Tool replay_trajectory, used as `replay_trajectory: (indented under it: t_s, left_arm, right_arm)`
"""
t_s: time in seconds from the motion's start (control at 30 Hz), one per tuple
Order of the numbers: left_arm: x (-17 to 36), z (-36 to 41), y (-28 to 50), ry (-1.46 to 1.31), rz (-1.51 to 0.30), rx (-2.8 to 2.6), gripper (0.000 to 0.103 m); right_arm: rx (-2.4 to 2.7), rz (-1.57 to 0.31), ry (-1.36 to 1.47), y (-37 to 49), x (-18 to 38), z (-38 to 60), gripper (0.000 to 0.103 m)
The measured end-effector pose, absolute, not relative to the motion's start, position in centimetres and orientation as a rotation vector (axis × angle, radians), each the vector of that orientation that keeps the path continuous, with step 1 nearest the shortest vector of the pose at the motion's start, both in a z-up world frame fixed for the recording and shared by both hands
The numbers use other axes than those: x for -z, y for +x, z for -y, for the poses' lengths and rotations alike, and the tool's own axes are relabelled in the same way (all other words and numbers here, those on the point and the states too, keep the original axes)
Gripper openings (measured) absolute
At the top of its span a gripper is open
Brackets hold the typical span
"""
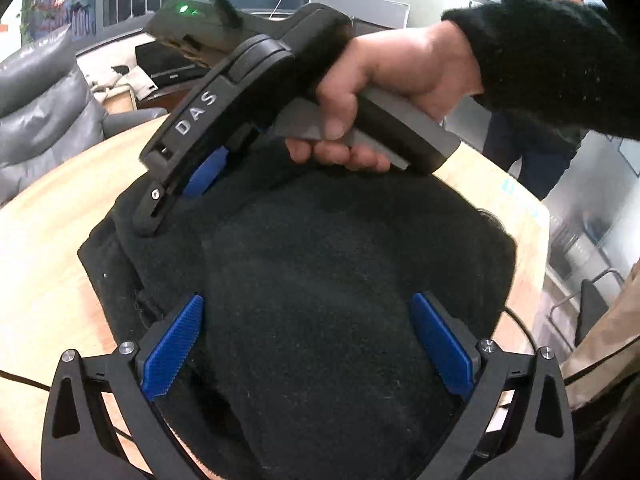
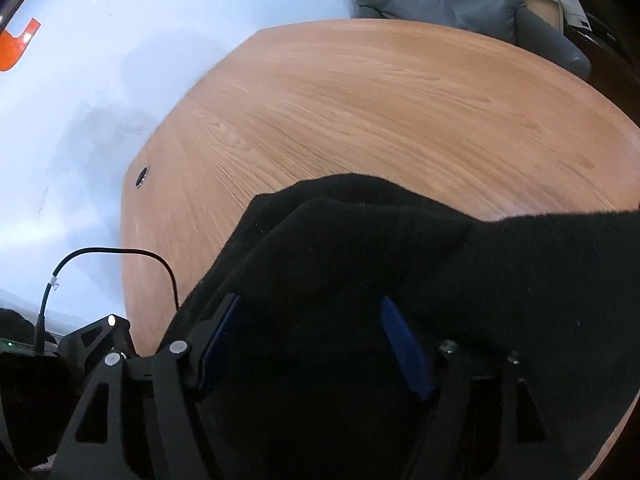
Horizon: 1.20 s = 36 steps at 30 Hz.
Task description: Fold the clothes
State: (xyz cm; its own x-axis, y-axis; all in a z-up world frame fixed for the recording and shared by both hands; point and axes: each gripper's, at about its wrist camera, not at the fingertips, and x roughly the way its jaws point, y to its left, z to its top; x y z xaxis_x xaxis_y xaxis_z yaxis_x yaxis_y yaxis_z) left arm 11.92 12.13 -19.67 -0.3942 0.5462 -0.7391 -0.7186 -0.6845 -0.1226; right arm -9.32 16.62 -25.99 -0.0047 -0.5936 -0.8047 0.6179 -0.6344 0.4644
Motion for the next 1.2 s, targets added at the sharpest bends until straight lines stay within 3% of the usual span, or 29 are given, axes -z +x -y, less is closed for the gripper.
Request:
replay_trajectory:
  t_s: [0.17,0.23,0.43,0.67,0.77,0.83,0.97,1.07,1.2]
  left_arm:
    - [13.7,-10.4,11.3,-1.006,-0.146,-2.091,0.103]
    - [11.7,-11.1,11.2,-0.949,-0.193,-2.04,0.103]
    - [18.2,-16.2,12.4,-1.006,-0.461,-1.818,0.102]
    - [20.3,-15.4,15.8,-0.842,-0.616,-1.919,0.102]
    - [17.7,-14.6,14.1,-0.953,-0.475,-1.9,0.103]
    - [15.5,-12.6,12.6,-1.05,-0.288,-1.947,0.103]
    - [15.4,-5.6,8.2,-1.32,0.236,-2.142,0.103]
    - [19.1,-1.6,6.3,-1.612,0.623,-2.112,0.103]
    - [22.2,-2.1,6.4,-1.696,0.674,-1.955,0.103]
  right_arm:
    - [1.922,0.096,1.09,-5.7,19.2,-23.6,0.072]
    - [1.953,0.003,0.995,-2.3,17.6,-26.2,0.072]
    - [1.837,-0.475,1.054,5.5,22.5,-27.3,0.073]
    - [1.891,-0.529,1.034,6.8,24.1,-26.2,0.078]
    - [1.933,-0.351,1.082,6.2,22.9,-28.4,0.077]
    - [1.962,-0.043,1.144,5.0,22.2,-32.4,0.082]
    - [1.905,0.259,1.273,4.0,23.4,-38.0,0.085]
    - [1.852,0.321,1.33,4.0,24.7,-39.0,0.085]
    - [1.766,0.293,1.344,3.1,27.1,-37.7,0.085]
